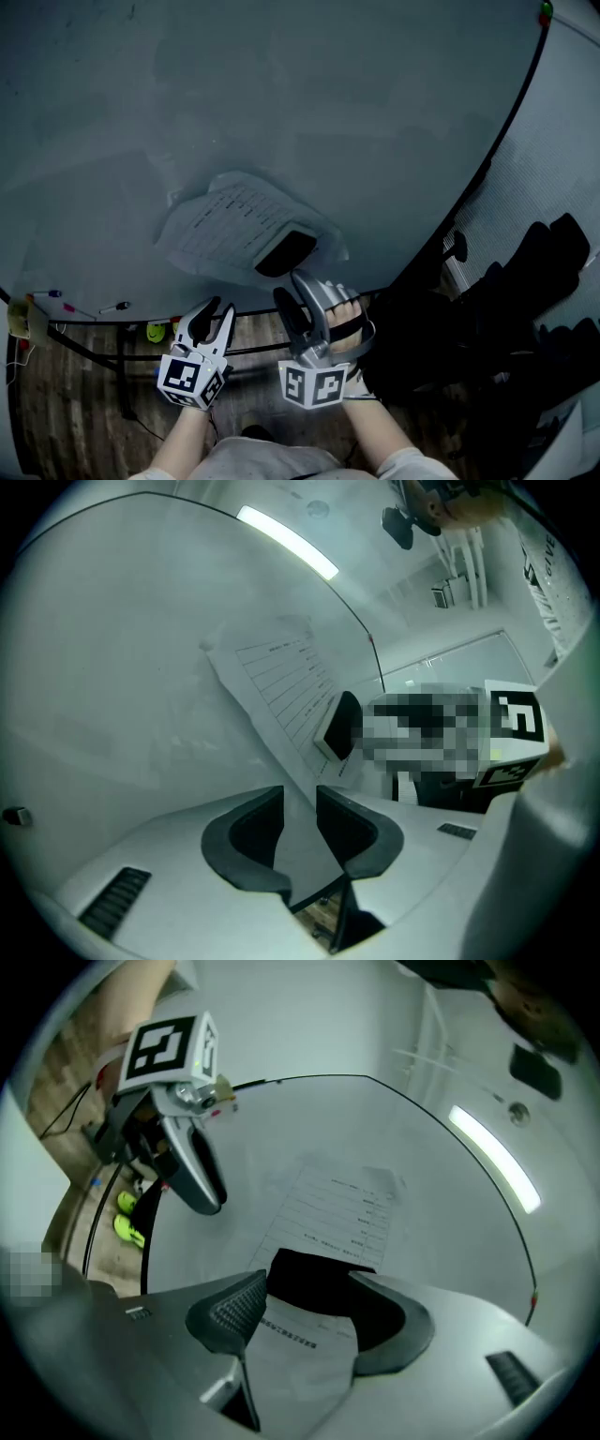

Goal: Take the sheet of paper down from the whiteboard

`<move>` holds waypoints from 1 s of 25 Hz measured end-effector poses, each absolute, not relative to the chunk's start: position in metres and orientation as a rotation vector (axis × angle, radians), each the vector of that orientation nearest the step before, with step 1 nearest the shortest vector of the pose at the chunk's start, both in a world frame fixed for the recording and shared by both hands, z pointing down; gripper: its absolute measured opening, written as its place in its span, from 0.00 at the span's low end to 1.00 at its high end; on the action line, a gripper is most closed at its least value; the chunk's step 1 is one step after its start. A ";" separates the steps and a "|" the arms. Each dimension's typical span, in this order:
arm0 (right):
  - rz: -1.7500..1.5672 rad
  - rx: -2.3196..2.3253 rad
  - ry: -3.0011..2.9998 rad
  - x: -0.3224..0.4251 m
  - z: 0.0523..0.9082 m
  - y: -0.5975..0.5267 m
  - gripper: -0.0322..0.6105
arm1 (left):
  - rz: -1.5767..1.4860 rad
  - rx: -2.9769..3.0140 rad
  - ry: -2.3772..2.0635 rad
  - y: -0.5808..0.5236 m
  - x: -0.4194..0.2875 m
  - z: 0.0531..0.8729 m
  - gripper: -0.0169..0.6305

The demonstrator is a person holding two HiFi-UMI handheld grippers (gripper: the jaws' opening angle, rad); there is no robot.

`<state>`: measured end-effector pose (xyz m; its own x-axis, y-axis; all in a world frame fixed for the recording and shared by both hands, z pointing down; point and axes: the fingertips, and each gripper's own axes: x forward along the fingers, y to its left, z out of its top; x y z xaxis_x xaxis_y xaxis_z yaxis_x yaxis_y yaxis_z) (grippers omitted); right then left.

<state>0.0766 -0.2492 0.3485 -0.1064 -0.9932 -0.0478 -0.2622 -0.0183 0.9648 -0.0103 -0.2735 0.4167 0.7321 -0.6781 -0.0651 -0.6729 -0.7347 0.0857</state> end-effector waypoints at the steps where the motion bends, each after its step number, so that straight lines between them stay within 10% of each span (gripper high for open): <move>1: -1.219 1.319 -1.414 0.076 0.348 -0.251 0.46 | -0.144 2.870 -1.118 -0.275 -0.011 0.417 0.20; 25: -1.483 0.868 -1.057 0.085 0.349 -0.282 0.50 | -0.295 2.830 -1.083 -0.300 -0.015 0.393 0.22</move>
